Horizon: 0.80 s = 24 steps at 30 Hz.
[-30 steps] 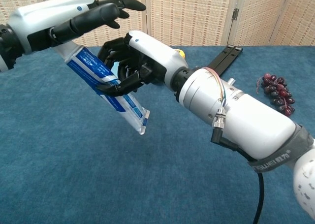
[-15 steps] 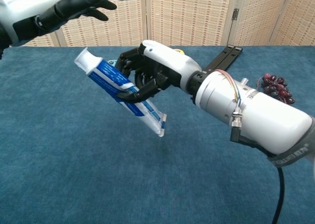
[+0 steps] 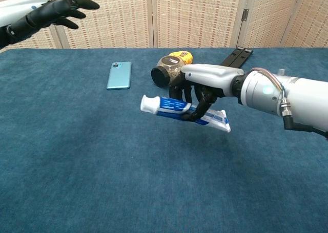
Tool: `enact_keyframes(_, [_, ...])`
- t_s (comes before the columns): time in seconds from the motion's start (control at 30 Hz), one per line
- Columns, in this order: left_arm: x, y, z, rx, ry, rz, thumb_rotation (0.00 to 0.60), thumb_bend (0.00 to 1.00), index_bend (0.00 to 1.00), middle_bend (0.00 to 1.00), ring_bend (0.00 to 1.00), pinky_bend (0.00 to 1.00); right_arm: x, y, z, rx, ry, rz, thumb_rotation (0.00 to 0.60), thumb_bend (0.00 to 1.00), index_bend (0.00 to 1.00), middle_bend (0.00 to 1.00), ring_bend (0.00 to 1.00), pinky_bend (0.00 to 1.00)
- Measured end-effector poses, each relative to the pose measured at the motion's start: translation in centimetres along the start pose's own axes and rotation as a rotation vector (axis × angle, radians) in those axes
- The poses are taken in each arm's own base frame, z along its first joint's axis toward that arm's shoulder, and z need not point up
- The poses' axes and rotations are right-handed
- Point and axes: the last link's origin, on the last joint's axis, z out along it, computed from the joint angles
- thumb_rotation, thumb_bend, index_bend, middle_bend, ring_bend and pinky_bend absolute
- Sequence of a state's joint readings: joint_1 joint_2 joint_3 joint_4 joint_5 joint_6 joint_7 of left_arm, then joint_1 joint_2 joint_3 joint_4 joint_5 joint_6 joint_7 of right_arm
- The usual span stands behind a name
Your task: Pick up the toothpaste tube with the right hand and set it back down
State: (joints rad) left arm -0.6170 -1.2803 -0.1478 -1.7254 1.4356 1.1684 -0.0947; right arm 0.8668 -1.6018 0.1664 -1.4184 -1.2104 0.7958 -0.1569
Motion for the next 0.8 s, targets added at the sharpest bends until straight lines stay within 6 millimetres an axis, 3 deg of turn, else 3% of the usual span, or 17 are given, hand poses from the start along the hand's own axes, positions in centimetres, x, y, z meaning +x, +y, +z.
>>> enact_keyframes(0.17, [0.3, -1.3, -0.7, 0.043, 0.008, 0.007, 0.000, 0.00, 0.00, 0.02, 0.01, 0.14, 0.0, 1.3, -0.5, -0.076, -0.047, -0.073, 0.600, 0.26, 0.10, 0.21, 0.18, 0.33])
enact_keyframes(0.27, [0.5, -2.0, -1.1, 0.069, 0.002, 0.023, 0.000, 0.00, 0.00, 0.02, 0.01, 0.14, 0.5, 1.6, -1.2, -0.095, -0.057, -0.089, 0.600, 0.25, 0.02, 0.15, 0.13, 0.30])
enact_keyframes(0.37, [0.8, -2.8, -1.9, 0.103, 0.001, 0.044, 0.001, 0.00, 0.00, 0.02, 0.01, 0.14, 1.6, 2.0, -2.2, -0.108, -0.038, -0.091, 0.600, 0.25, 0.00, 0.11, 0.11, 0.28])
enact_keyframes(0.4, [1.0, -3.0, -2.1, 0.113, 0.003, 0.050, 0.069, 0.00, 0.00, 0.01, 0.01, 0.14, 2.2, 2.3, -2.8, -0.116, -0.021, -0.094, 0.600, 0.25, 0.00, 0.11, 0.11, 0.28])
enact_keyframes(0.47, [1.2, -3.5, -2.5, 0.138, 0.006, 0.064, 0.289, 0.00, 0.00, 0.00, 0.02, 0.14, 3.2, 2.9, -3.9, -0.132, 0.009, -0.097, 0.600, 0.25, 0.00, 0.11, 0.11, 0.28])
enact_keyframes(0.57, [1.5, -4.1, -3.3, 0.176, 0.011, 0.110, 0.491, 0.00, 0.00, 0.00, 0.02, 0.14, 5.0, 4.2, -6.2, -0.177, 0.075, -0.106, 0.600, 0.29, 0.00, 0.15, 0.12, 0.28])
enact_keyframes(0.63, [1.9, -4.6, -4.0, 0.210, 0.022, 0.130, 0.593, 0.00, 0.00, 0.00, 0.02, 0.14, 6.0, 5.4, -8.3, -0.219, 0.127, -0.108, 0.600, 0.33, 0.06, 0.21, 0.15, 0.29])
enact_keyframes(0.8, [3.0, -6.0, -5.9, 0.282, 0.078, 0.157, 0.600, 0.09, 0.00, 0.00, 0.02, 0.14, 8.2, 8.2, -14.3, -0.308, 0.246, -0.141, 0.600, 0.45, 0.21, 0.31, 0.24, 0.35])
